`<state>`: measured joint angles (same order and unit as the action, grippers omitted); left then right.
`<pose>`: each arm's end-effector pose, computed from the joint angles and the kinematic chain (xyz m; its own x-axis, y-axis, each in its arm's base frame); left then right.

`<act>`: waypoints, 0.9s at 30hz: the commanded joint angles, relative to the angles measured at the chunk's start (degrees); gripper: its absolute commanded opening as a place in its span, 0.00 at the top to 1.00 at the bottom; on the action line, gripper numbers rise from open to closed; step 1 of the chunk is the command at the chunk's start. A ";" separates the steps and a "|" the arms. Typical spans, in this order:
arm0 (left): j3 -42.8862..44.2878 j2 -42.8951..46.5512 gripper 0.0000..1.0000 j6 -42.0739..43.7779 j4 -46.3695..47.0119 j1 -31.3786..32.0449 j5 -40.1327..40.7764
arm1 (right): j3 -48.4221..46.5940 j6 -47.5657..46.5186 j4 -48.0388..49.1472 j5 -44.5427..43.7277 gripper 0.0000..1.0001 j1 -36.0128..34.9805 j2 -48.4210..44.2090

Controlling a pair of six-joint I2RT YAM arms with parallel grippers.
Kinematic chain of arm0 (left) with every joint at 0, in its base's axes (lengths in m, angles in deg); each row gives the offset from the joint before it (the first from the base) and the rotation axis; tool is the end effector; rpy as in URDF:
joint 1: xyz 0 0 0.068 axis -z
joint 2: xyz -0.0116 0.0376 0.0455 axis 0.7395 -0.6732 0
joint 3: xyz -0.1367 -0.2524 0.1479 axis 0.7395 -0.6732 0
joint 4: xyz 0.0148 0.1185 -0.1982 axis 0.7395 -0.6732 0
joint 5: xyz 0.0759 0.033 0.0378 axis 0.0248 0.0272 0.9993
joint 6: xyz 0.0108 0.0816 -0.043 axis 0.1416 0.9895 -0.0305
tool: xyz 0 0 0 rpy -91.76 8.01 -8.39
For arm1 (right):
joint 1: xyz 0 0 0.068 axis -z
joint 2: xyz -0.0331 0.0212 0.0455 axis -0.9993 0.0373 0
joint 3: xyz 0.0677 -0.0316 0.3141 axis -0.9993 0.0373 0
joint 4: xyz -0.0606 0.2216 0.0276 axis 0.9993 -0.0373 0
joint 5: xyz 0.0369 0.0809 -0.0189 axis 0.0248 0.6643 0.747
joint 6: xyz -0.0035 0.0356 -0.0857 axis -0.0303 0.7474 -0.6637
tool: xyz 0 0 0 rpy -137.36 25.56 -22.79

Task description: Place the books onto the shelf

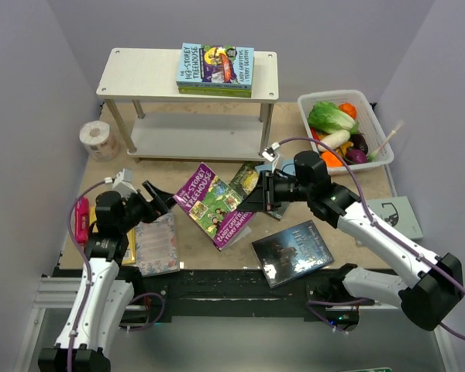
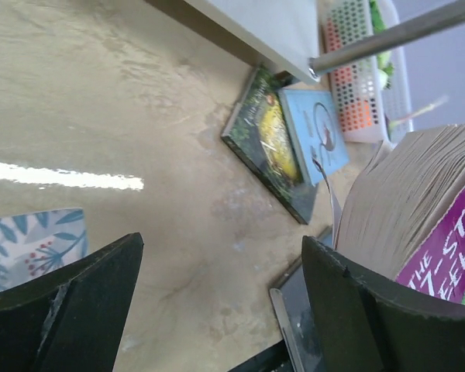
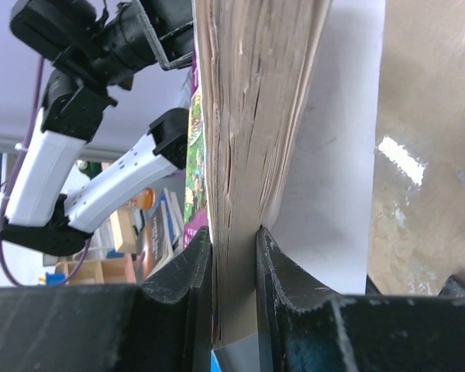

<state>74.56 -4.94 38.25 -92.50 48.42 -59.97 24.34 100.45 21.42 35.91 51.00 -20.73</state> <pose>0.1098 -0.0378 0.2443 -0.5860 -0.6282 -0.5119 -0.0106 0.6376 -0.7703 0.1515 0.1797 0.3547 -0.8669 0.0066 -0.4984 -0.4619 0.3650 0.8083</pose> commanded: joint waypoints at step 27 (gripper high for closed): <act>-6.19 -11.48 0.09 -27.76 60.84 -1.61 -28.58 | -8.68 0.43 -6.62 7.42 1.00 5.31 -5.98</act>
<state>68.13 -16.24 14.73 -43.60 46.85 -84.06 18.61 98.16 8.06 36.81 56.38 -26.22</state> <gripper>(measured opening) 0.909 0.230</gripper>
